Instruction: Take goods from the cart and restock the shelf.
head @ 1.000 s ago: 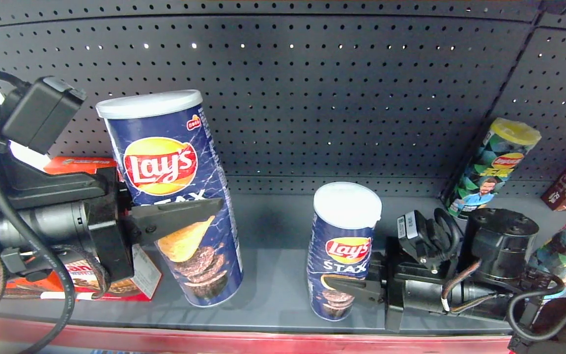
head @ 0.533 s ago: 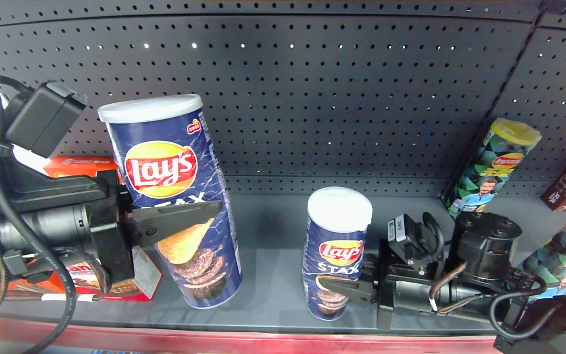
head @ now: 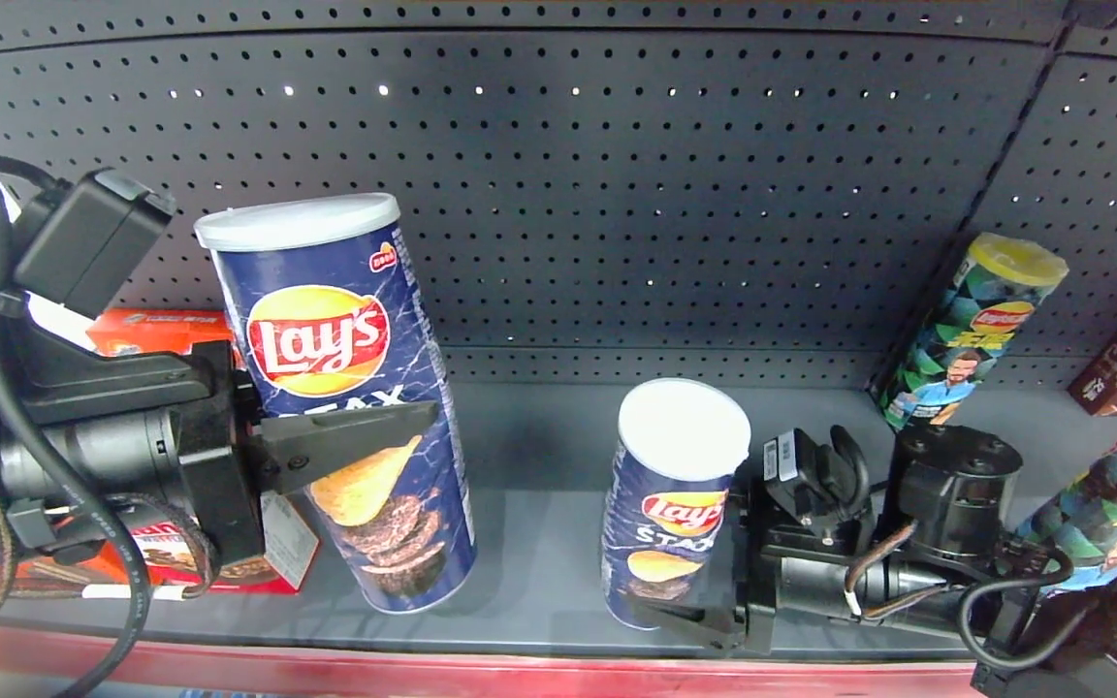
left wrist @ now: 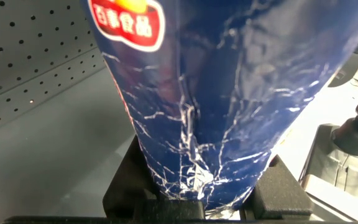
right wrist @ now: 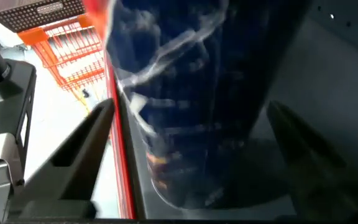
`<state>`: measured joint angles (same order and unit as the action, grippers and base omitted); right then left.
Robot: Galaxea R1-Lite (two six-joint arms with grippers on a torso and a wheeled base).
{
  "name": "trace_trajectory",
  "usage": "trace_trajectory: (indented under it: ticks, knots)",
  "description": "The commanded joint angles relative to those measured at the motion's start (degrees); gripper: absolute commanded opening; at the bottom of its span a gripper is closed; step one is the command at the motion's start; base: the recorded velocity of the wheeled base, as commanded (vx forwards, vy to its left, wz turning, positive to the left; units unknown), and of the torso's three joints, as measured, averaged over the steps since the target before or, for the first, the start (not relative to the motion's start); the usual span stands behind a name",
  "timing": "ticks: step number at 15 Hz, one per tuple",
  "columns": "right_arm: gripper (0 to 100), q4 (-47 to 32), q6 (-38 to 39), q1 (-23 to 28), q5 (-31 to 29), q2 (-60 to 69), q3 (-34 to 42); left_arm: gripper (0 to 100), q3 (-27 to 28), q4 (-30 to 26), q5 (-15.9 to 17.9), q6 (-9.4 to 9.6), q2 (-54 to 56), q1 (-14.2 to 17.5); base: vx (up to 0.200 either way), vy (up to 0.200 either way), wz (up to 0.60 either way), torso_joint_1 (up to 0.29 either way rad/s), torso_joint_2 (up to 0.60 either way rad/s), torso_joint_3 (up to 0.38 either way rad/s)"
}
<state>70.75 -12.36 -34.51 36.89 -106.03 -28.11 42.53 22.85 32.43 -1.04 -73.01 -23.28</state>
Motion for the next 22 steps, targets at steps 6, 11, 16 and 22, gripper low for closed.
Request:
trace_trajectory:
  ticks: [6, 11, 16, 22]
  knots:
    - [100, -0.3, 0.1, 5.1, 0.1, 11.3, 7.0, 0, -0.7, 0.0, 0.0, -0.02, 0.3, 0.0, 0.0, 0.0, 0.0, 0.0, 0.0, 0.0]
    - [100, -0.4, 0.3, 5.5, 0.1, 25.3, 16.9, 0, -0.8, 0.0, 0.0, 0.07, 0.3, -0.2, 0.0, 0.0, 0.0, 0.0, 0.0, 0.0]
    - [100, -0.9, 0.5, 9.9, -6.7, 38.3, 24.3, 0, -0.4, 0.0, 0.0, 0.07, 0.3, -0.1, 0.0, 0.0, 0.0, 0.0, 0.0, 0.0]
    - [100, -23.5, 1.0, 11.8, -20.3, 65.7, 27.3, 0, -1.0, 0.7, 0.0, 0.16, 1.3, -0.3, 0.0, 0.0, 0.0, 0.0, 0.0, 0.0]
